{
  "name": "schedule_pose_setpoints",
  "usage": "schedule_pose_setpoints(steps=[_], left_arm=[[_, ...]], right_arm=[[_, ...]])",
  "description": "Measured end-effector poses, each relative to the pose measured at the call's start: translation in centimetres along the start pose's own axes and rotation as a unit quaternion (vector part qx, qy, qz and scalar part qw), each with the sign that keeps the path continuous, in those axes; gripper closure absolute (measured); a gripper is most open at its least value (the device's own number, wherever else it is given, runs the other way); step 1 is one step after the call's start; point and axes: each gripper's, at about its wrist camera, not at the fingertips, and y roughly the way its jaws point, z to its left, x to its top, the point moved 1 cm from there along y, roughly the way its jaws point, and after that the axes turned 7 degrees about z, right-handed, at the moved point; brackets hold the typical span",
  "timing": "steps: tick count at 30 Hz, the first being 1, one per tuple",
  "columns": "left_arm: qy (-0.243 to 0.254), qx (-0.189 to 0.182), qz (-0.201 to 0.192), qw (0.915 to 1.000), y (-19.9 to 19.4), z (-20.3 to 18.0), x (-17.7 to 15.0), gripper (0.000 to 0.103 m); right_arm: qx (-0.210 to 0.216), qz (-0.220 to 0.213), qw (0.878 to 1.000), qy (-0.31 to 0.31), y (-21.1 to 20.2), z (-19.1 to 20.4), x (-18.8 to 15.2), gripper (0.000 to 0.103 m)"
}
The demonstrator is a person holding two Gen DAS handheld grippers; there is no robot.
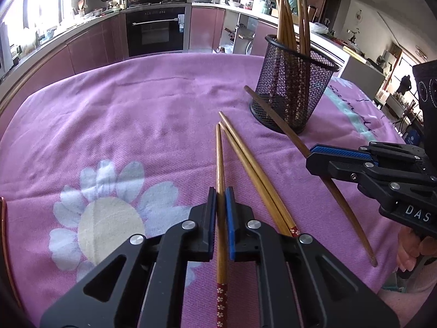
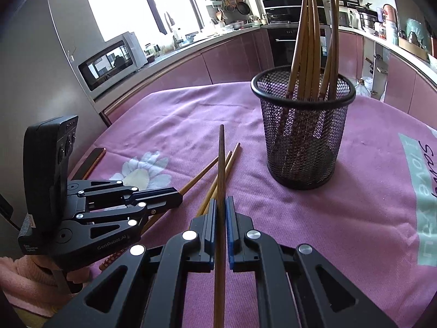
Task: Organize utensils
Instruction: 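Lift the chopsticks with both grippers and carry them above the mesh cup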
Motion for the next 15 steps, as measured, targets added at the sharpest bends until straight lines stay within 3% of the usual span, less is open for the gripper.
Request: schedule_pose_setpoints(steps=[6,15], left_arm=[[-0.007,-0.043,-0.028,0.9986,-2.9,0.4,0.5,0.095],[-0.009,-0.12,-0.072,0.9902,-7.2,0.5,2.0,0.095]], right_arm=[[0.014,-0.019,1.0,0.001,-1.4,-0.1,0.3,0.097],[0.021,-0.069,0.997,0.005,-4.9,-0.6,1.1,0.097]])
